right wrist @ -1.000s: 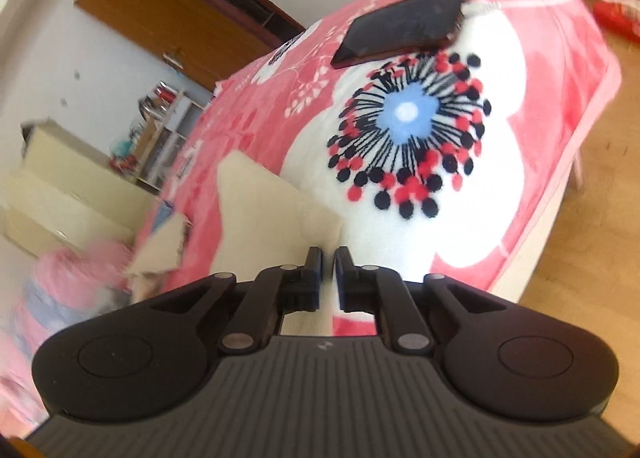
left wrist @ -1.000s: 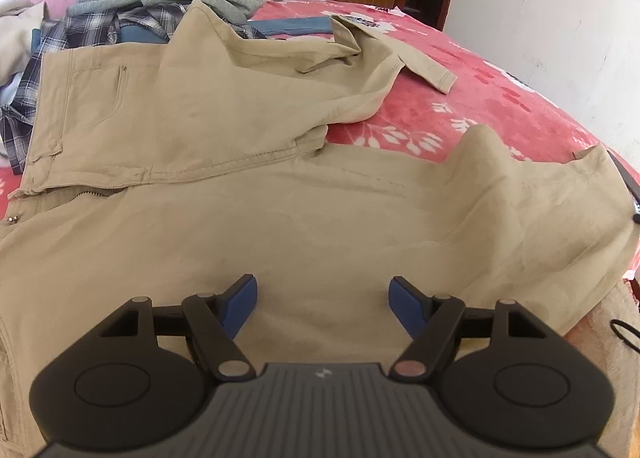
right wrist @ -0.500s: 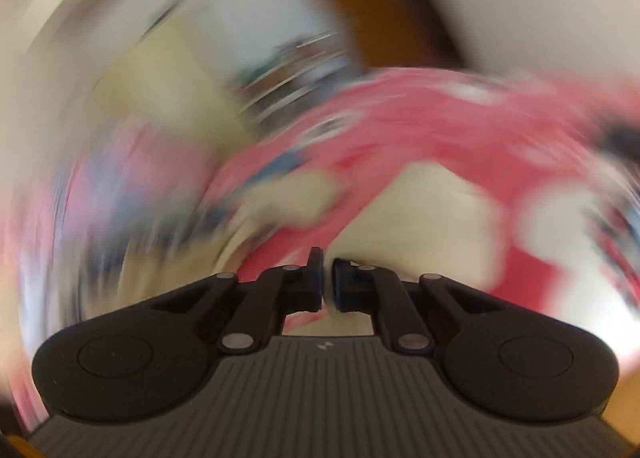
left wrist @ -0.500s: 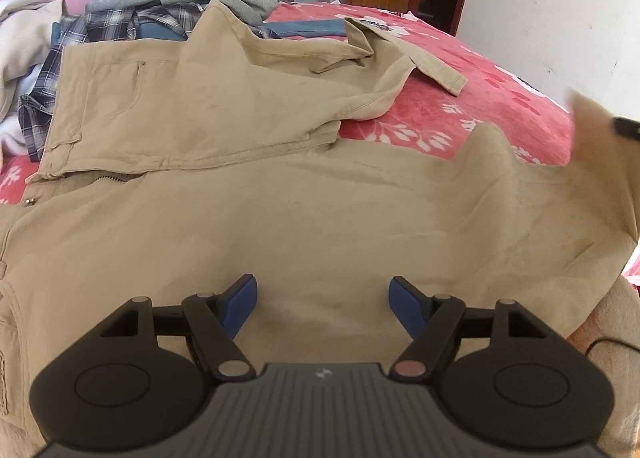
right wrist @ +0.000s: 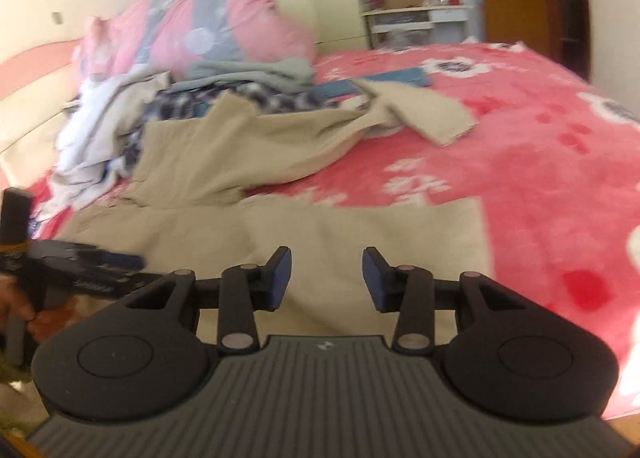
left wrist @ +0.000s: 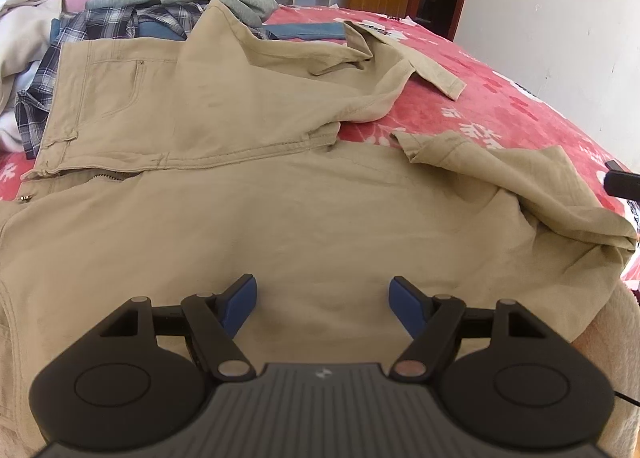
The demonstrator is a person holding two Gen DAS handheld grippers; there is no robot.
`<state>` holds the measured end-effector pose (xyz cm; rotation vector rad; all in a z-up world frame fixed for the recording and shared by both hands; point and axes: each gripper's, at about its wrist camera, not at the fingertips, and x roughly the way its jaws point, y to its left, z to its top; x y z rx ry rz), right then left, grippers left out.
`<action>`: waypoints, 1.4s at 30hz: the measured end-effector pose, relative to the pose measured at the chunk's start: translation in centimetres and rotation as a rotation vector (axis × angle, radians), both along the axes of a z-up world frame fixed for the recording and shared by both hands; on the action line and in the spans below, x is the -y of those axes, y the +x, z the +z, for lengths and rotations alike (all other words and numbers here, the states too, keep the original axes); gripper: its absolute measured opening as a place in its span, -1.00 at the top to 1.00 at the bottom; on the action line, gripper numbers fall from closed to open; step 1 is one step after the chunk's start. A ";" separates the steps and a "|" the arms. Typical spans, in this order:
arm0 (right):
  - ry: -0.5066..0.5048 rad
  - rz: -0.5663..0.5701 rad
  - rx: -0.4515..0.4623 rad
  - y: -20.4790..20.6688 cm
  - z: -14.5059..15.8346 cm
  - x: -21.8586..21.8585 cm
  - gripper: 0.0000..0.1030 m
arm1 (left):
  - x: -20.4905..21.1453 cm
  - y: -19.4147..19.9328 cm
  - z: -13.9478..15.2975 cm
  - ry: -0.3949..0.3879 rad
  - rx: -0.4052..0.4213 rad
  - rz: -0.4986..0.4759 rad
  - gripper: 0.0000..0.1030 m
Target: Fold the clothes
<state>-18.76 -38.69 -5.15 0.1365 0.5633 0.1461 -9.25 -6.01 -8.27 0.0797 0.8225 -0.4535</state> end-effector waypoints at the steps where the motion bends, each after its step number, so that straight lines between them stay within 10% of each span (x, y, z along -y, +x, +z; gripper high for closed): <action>1: -0.032 0.015 0.000 0.1 -0.3 -0.5 0.25 | 0.0 0.0 0.0 0.000 0.002 -0.001 -0.45; 6: -0.152 0.153 -0.007 3.0 -1.3 -4.1 0.21 | -0.1 -0.1 0.0 -0.008 0.002 -0.005 -0.45; 12: 0.018 0.094 -0.157 7.6 -3.2 -1.9 0.22 | -0.4 0.2 -0.1 -0.025 -0.002 -0.012 -0.45; 23: -0.017 0.422 -0.118 3.3 -1.6 -5.4 0.25 | -0.1 0.8 -0.3 -0.023 0.007 -0.036 -0.51; 33: 0.095 0.151 -0.235 10.9 -4.7 -1.2 0.24 | -0.3 1.0 -0.4 -0.042 0.006 -0.044 -0.51; 42: -0.127 0.241 -0.198 9.6 -5.1 -5.2 0.66 | 0.0 1.2 -0.6 -0.035 0.017 -0.055 -0.55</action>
